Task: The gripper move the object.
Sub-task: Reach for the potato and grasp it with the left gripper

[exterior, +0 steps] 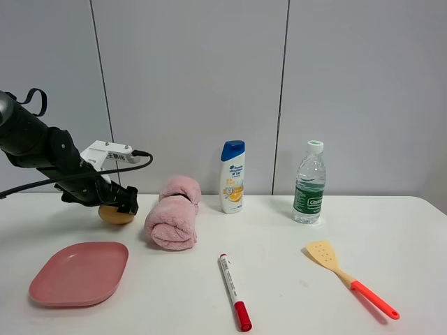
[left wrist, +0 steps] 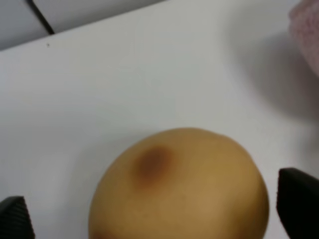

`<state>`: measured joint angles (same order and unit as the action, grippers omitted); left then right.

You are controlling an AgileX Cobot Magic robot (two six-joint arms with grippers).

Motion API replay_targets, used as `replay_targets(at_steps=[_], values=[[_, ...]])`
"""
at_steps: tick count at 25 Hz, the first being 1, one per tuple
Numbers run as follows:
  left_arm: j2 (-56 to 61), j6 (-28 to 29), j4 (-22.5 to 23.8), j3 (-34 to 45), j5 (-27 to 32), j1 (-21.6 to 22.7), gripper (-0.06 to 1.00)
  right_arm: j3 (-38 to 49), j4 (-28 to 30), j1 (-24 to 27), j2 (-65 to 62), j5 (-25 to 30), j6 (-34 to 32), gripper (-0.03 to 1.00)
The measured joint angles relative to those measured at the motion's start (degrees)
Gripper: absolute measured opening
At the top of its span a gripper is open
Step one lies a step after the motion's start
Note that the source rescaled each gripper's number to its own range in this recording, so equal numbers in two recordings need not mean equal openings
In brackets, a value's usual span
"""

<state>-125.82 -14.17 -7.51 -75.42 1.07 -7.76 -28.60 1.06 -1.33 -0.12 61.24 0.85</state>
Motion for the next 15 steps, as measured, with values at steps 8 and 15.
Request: replay_targets(at_steps=[8, 15], values=[[-2.26, 0.0, 0.0, -2.12, -0.23, 0.0, 1.0, 0.0, 0.0, 0.0, 0.0, 0.0, 0.0, 1.0], [-2.34, 0.0, -0.05, -2.74, 0.43, -0.08, 0.59, 0.0, 0.0, 0.0, 0.0, 0.0, 0.0, 1.0]])
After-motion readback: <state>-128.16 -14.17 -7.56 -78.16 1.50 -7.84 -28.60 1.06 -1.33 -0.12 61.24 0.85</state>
